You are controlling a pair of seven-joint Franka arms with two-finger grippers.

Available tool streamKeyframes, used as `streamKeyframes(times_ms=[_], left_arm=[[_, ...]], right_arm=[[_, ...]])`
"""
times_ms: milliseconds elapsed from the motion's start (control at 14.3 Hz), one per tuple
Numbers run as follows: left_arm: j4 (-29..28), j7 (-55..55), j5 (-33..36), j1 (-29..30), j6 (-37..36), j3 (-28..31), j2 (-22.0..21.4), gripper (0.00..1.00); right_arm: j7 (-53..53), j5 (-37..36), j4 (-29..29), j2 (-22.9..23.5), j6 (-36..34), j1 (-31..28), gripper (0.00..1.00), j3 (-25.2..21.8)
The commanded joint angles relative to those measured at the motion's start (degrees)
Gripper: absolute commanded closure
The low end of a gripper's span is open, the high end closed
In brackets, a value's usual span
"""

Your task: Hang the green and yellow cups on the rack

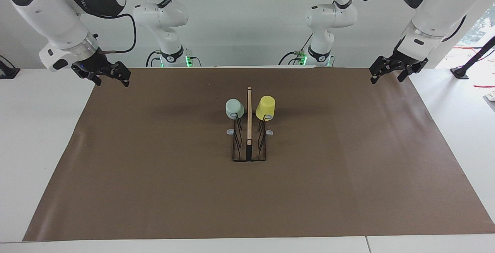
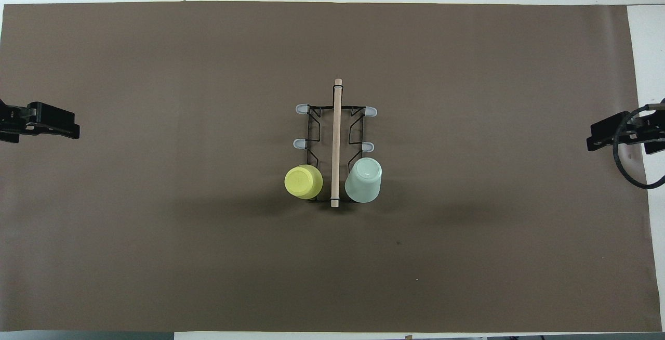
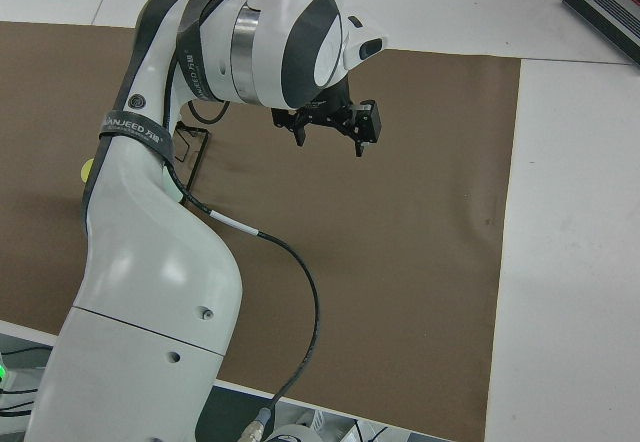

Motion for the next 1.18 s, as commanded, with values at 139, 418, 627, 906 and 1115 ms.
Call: streamKeyframes(times_ms=[139, 418, 627, 906, 1115], left_arm=[[-0.87, -0.24, 1.27, -0.72, 1.26, 0.54, -1.03, 0.00], [-1.04, -0.06, 1.27, -0.81, 1.17, 0.45, -1.03, 0.00], [-1.04, -0.06, 1.27, -0.81, 0.56, 0.45, -1.03, 0.00], [-1.04, 0.02, 1.27, -0.81, 0.38, 0.45, -1.03, 0.00], [-1.48, 0.02, 1.27, -0.81, 0.38, 0.36, -1.38, 0.00]], right_arm=[[-2.47, -1.90, 1.08, -0.84, -2.32, 1.46, 0.00, -0.72], [-1.25, -0.93, 1.43, -0.23, 1.02, -1.00, 0.00, 0.33], [-0.28, 0.48, 4.33, 1.09, 0.84, -3.46, 0.00, 1.21], [-0.28, 1.18, 4.16, -0.05, -2.13, -5.21, 0.00, 2.44], [-0.10, 1.36, 2.42, -1.44, -1.79, -5.05, 0.00, 2.00]])
